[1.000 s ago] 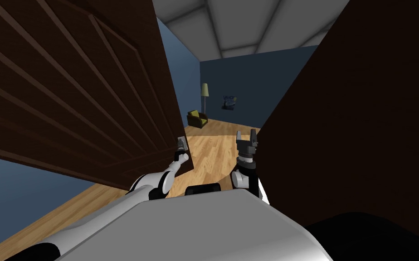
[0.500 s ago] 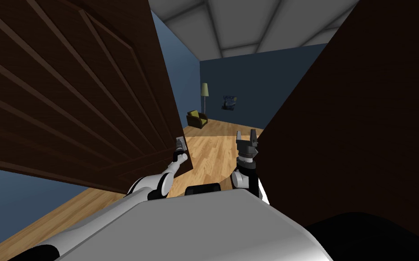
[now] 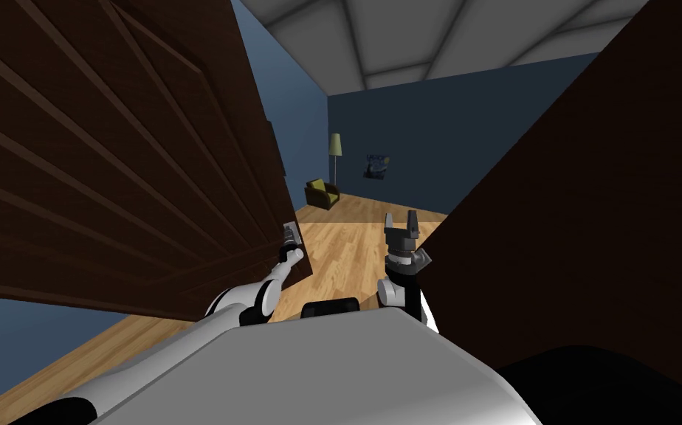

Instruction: Push the door open

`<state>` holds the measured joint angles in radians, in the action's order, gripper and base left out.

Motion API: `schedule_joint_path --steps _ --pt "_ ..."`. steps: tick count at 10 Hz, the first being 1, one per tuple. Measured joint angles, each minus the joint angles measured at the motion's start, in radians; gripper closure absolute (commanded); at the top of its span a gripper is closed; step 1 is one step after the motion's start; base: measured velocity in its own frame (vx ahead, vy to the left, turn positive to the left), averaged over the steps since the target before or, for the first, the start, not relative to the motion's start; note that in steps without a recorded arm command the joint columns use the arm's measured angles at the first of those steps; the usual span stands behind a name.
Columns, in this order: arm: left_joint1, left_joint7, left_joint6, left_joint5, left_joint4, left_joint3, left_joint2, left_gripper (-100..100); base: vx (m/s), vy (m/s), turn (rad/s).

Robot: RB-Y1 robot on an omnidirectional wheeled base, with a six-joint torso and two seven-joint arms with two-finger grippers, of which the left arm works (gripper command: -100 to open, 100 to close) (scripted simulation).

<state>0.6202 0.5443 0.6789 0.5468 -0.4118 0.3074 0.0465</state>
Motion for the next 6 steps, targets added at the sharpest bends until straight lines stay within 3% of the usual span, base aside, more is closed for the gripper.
schedule_joint_path --steps 3,5,6 --pt "0.059 -0.026 0.067 0.011 0.119 0.008 0.024 100 0.098 -0.028 0.028" --pt "0.026 -0.002 0.040 0.017 0.058 0.017 0.013 100 0.068 -0.029 0.025" --pt "0.027 0.006 0.041 0.026 0.063 0.027 0.010 100 0.157 -0.060 0.072"
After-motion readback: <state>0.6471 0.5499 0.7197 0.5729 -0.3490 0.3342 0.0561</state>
